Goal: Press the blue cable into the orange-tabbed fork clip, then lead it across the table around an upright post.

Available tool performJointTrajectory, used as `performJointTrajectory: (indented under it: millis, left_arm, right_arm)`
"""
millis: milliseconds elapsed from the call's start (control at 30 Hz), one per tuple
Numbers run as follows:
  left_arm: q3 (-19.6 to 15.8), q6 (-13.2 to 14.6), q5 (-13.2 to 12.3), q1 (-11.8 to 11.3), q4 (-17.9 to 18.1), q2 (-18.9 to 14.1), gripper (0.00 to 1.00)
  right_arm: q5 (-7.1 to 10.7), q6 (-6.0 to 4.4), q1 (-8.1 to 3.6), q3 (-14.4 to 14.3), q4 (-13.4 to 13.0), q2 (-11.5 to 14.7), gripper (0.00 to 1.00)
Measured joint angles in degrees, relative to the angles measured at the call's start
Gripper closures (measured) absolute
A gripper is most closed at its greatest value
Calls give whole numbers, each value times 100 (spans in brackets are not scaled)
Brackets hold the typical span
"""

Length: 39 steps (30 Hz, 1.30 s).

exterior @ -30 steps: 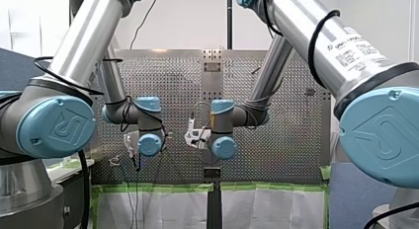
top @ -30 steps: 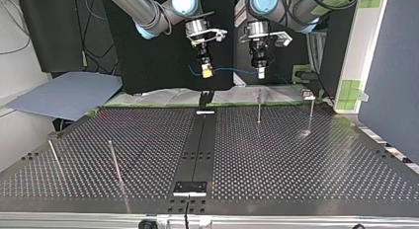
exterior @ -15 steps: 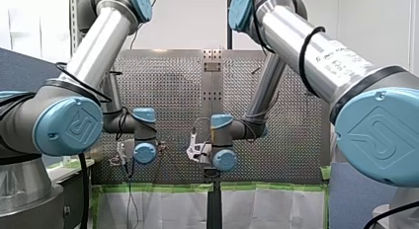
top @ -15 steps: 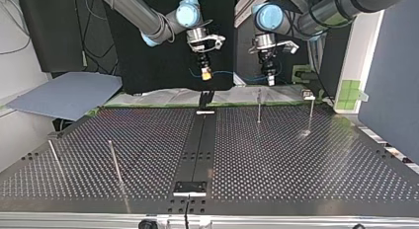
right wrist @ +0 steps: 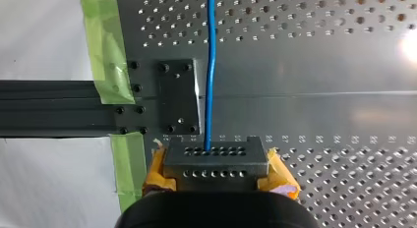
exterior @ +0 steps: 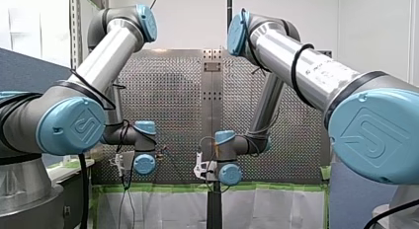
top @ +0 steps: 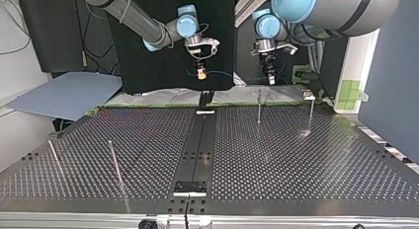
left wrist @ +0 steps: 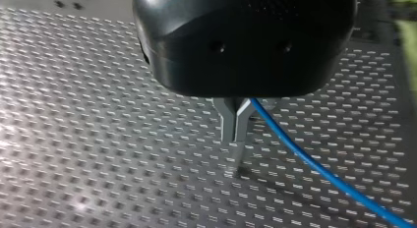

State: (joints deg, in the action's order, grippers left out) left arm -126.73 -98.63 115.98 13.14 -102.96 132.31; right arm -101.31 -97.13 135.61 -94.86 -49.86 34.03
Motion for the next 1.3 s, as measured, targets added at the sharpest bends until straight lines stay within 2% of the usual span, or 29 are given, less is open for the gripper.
performJointTrajectory:
  millis: [233,400,533,667,967,1133,1300]
  left_arm:
    - [34,0,-111,-14,-105,382,100]
    - [245,6,-354,-18,-322,664,100]
    - [427,-26,-442,-32,-510,858,100]
    - [543,-139,-478,-66,-689,1066,100]
    - [573,-241,-389,-148,-758,1518,100]
    - [567,-246,-455,-150,-798,1416,100]
    - [566,-242,-539,-98,-1017,1160,100]
  right_arm:
    - [147,124,-44,343,299,-28,100]
    - [197,252,-67,603,550,-30,100]
    - [205,293,-116,738,718,-29,100]
    - [209,307,-199,773,771,-30,100]
    - [329,347,-354,777,758,-31,100]
    - [358,363,-386,777,757,-31,100]
    - [398,368,-399,778,747,-31,100]
